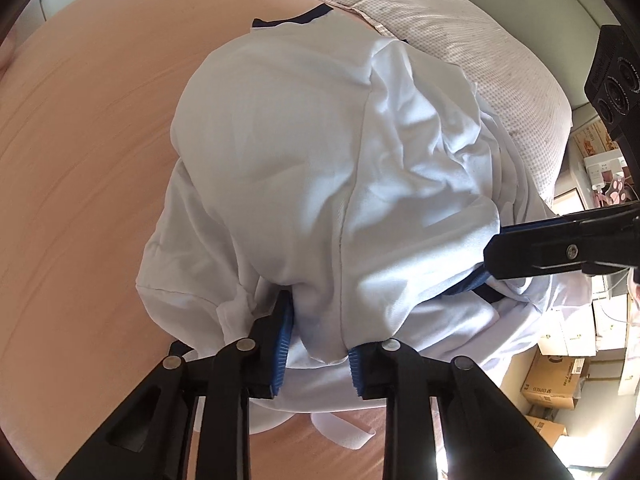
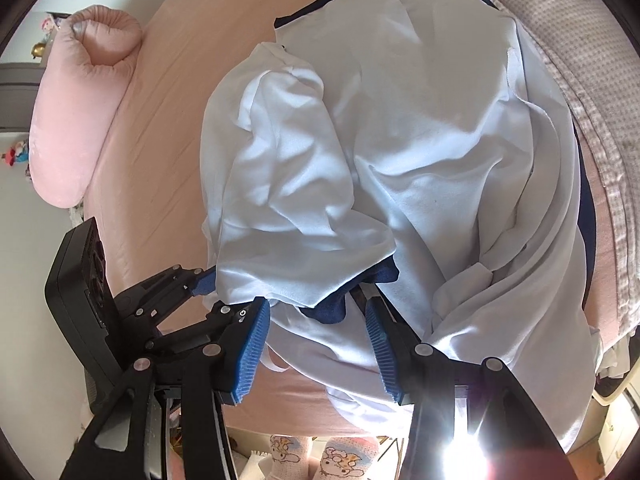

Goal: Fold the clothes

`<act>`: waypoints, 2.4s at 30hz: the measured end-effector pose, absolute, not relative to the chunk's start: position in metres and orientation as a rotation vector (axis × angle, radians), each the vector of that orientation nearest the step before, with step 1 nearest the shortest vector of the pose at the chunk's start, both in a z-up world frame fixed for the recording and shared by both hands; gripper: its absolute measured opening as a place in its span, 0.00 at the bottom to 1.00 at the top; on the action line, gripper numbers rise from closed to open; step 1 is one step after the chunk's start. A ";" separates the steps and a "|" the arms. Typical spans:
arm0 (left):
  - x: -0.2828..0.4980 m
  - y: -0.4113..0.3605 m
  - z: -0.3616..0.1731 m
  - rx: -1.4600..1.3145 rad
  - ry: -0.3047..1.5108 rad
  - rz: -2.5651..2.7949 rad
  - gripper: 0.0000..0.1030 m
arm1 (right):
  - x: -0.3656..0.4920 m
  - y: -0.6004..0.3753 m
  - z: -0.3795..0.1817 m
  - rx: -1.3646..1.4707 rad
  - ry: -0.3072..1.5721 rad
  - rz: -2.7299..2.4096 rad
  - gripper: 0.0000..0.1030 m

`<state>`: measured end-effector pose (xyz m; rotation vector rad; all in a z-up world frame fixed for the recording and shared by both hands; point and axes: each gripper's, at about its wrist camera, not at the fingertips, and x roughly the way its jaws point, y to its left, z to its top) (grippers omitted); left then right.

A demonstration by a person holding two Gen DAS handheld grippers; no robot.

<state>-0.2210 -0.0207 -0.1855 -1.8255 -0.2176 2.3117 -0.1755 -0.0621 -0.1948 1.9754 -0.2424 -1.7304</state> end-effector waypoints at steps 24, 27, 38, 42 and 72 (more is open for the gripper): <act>-0.185 -0.093 -0.185 -1.814 -0.573 2.388 0.17 | -0.215 -0.094 -0.213 1.941 -0.366 -1.642 0.63; -0.179 -0.093 -0.187 -1.815 -0.562 2.389 0.17 | -0.204 -0.161 -0.216 1.927 -0.292 -1.651 0.54; -0.153 -0.121 -0.159 -1.854 -0.567 2.497 0.25 | -0.193 -0.127 -0.203 1.868 -0.236 -1.578 0.24; -0.148 -0.123 -0.146 -1.818 -0.573 2.522 0.46 | -0.186 -0.138 -0.205 1.857 -0.213 -1.543 0.24; -0.160 -0.054 -0.147 -1.518 -0.280 2.600 0.54 | -0.156 -0.208 -0.182 1.759 -0.213 -1.454 0.07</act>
